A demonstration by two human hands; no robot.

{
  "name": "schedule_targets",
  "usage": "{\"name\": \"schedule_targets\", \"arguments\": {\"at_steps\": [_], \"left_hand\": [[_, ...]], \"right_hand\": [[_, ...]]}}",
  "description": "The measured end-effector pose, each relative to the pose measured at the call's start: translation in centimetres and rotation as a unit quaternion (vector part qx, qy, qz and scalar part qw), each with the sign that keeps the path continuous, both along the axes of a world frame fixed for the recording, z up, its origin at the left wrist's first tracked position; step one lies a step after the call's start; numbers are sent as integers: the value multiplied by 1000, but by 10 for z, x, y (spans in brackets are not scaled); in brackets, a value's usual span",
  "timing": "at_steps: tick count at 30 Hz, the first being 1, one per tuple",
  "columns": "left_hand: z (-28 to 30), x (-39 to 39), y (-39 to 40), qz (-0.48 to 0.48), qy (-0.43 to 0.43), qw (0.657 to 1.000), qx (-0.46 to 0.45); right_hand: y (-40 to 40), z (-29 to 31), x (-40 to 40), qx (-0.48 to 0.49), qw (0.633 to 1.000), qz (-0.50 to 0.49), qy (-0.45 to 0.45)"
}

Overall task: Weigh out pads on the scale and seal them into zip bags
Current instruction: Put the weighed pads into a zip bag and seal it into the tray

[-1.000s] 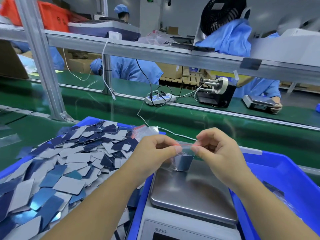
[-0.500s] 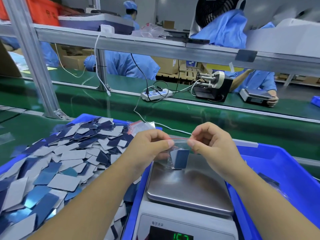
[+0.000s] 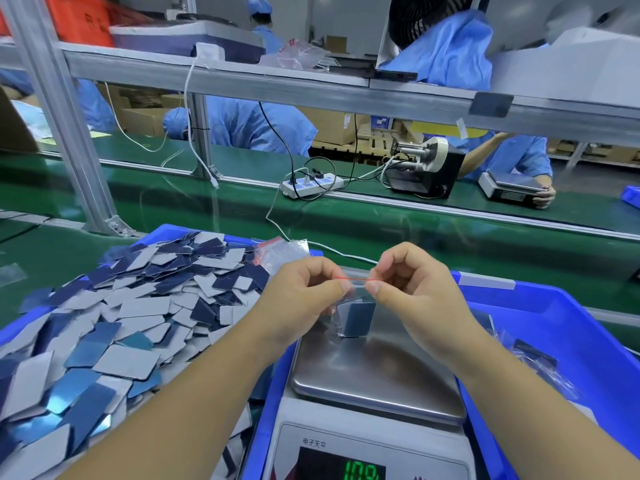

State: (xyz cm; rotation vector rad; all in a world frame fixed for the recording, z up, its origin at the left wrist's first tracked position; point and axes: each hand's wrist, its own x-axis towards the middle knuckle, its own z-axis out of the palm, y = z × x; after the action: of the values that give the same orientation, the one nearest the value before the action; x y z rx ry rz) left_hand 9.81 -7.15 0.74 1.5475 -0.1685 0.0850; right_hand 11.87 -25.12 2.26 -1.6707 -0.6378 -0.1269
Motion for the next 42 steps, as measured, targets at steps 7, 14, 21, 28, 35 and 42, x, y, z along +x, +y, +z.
{"name": "schedule_targets", "arguments": {"at_steps": [7, 14, 21, 28, 35, 42], "left_hand": [[-4, 0, -3, 7, -43, 998, 35], [-4, -2, -4, 14, -112, 990, 87], [-3, 1, -1, 18, -81, 994, 69], [2, 2, 8, 21, -74, 996, 54], [1, 0, 6, 16, -65, 997, 42], [-2, 1, 3, 9, -81, 996, 40]], "right_hand": [[5, 0, -2, -5, 1000, 5, -15], [4, -3, -2, -17, 1000, -10, -15], [-1, 1, 1, -14, 1000, -14, -16], [-9, 7, 3, -7, 1000, -15, 9], [-7, 1, 3, -97, 995, -3, -13], [-8, 0, 3, -163, 984, -9, -76]]}}
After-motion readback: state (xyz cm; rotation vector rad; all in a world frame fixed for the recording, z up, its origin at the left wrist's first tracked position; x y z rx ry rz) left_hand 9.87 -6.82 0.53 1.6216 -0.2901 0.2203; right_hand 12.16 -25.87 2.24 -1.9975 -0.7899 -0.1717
